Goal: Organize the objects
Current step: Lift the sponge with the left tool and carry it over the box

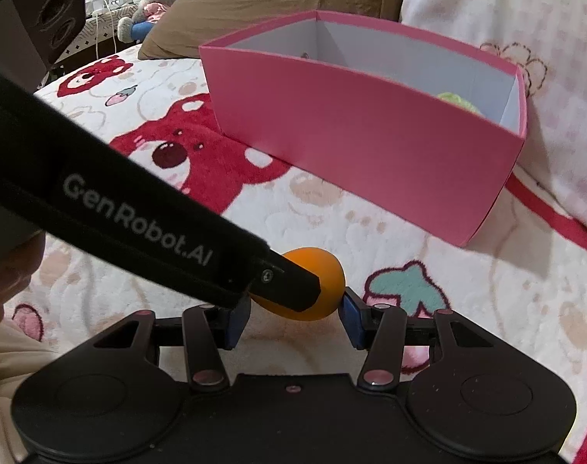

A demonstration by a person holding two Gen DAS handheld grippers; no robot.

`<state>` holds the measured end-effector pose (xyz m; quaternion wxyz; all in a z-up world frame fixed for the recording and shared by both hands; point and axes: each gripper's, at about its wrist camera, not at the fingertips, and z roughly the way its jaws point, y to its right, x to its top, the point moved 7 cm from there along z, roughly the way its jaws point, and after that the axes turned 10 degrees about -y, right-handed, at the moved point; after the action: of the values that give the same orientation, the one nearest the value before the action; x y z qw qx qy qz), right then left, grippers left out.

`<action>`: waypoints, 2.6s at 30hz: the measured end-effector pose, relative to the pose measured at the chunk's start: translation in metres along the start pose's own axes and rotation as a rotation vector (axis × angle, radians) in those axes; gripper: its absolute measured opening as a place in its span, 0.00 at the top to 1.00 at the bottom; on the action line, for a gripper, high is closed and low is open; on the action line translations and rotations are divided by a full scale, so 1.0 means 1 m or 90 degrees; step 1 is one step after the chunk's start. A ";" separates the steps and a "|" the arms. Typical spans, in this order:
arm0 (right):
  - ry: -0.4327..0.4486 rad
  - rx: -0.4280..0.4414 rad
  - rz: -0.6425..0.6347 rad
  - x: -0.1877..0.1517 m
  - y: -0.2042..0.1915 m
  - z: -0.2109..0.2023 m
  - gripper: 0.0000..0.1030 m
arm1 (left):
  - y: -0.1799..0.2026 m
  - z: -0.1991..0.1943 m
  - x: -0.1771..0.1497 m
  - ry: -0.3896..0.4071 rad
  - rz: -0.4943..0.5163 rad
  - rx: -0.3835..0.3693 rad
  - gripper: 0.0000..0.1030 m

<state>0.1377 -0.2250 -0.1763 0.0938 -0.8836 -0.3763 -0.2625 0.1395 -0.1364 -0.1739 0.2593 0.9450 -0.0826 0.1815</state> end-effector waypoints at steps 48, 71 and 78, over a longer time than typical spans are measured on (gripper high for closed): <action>0.064 -0.067 -0.060 0.087 -0.043 -0.115 0.42 | 0.033 -0.141 0.036 0.045 0.065 -0.017 0.68; 0.023 -0.049 -0.101 0.176 -0.030 -0.134 0.42 | 0.014 -0.177 0.115 0.018 0.006 -0.069 0.68; -0.012 -0.039 -0.115 0.206 -0.020 -0.135 0.42 | 0.005 -0.183 0.141 0.023 -0.012 -0.101 0.68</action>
<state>0.1894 -0.1335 0.0469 0.0391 -0.8508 -0.4473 -0.2730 0.2131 -0.0545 0.0289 0.3368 0.9186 -0.0835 0.1891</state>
